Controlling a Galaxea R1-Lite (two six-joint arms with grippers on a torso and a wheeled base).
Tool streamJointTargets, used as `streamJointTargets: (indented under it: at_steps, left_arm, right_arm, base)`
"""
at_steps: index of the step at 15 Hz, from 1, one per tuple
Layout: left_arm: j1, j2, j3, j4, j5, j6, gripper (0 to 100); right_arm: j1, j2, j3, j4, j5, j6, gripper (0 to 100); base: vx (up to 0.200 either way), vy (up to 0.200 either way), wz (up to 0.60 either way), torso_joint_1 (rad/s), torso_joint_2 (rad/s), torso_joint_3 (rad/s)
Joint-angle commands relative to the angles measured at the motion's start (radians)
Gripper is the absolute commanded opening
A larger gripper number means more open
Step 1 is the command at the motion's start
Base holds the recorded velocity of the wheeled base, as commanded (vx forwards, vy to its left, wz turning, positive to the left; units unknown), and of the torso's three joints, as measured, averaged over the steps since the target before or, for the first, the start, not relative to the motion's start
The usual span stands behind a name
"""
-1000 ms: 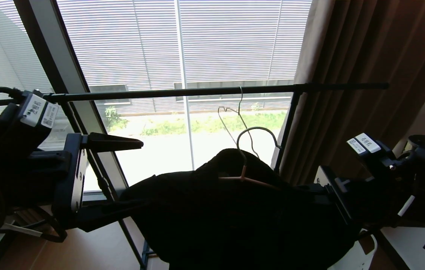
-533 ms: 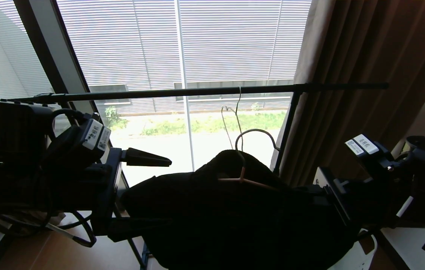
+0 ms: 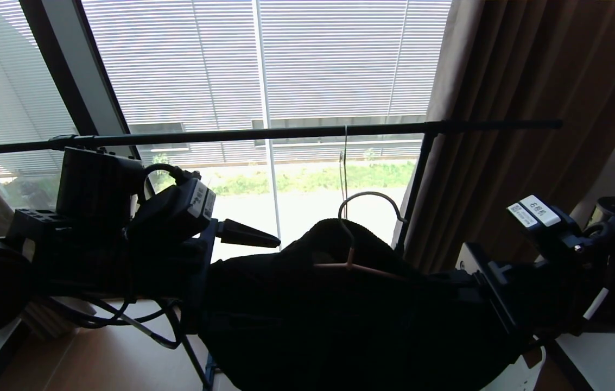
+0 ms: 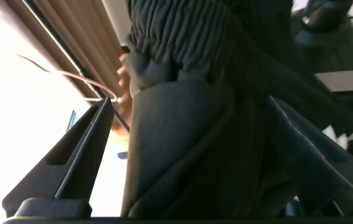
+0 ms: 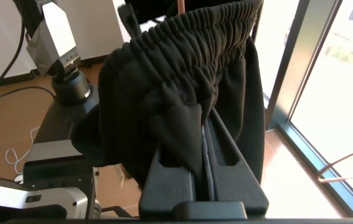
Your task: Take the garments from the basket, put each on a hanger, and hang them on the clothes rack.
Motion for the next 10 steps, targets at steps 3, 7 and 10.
streamJointTargets:
  at_steps: [3,7,10]
  left_arm:
    - [-0.021,0.028,-0.001,0.000,0.046,-0.004,100]
    - [-0.021,0.027,0.005,-0.001,0.046,-0.008,0]
    - [-0.021,0.027,0.007,-0.005,0.046,-0.008,0]
  right_arm:
    - [-0.001,-0.017,0.002,-0.001,0.000,0.000,0]
    - [-0.001,-0.009,-0.003,-0.002,0.000,0.000,0]
    - [-0.005,0.005,-0.011,-0.007,-0.002,0.002,0]
  base:
    - [0.000,0.000,0.00,0.000,0.00,0.000]
    - [0.000,0.000,0.00,0.000,0.00,0.000]
    - [0.000,0.000,0.00,0.000,0.00,0.000]
